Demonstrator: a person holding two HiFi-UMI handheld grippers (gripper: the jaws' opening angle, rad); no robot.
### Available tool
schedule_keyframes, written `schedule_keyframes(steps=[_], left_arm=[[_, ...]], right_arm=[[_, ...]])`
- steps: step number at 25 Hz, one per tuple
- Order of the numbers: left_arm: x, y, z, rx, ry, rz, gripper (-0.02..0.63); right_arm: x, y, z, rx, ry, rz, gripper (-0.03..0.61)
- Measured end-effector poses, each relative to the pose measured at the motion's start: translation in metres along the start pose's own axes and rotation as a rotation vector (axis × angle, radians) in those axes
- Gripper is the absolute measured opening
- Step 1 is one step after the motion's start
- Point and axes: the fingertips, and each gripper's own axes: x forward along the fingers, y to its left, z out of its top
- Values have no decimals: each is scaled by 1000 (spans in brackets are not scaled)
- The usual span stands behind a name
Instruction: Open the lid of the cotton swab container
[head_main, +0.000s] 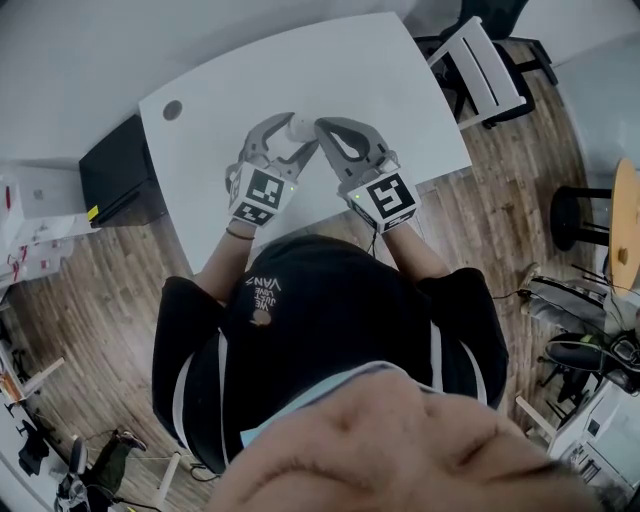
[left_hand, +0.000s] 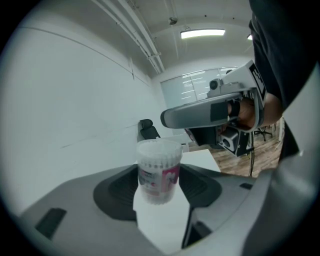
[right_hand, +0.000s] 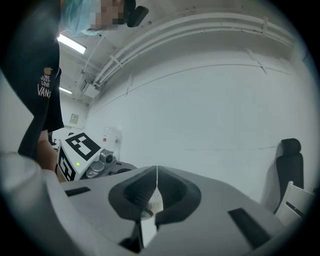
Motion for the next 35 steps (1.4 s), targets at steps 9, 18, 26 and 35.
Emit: schedule_keyframes(steps=[9, 18, 26, 35], left_arm=[[0, -1, -1, 3, 8, 16, 261], [-2, -6, 1, 22, 1, 17, 261], [1, -14, 3, 60, 4, 3, 259], [4, -14, 1, 65, 8, 2, 261]], right_arm=[[10, 19, -16, 4, 72, 96, 233], [11, 17, -26, 20, 103, 98, 303], [14, 14, -34, 20, 126, 99, 305], [14, 9, -38, 54, 134, 120, 267]])
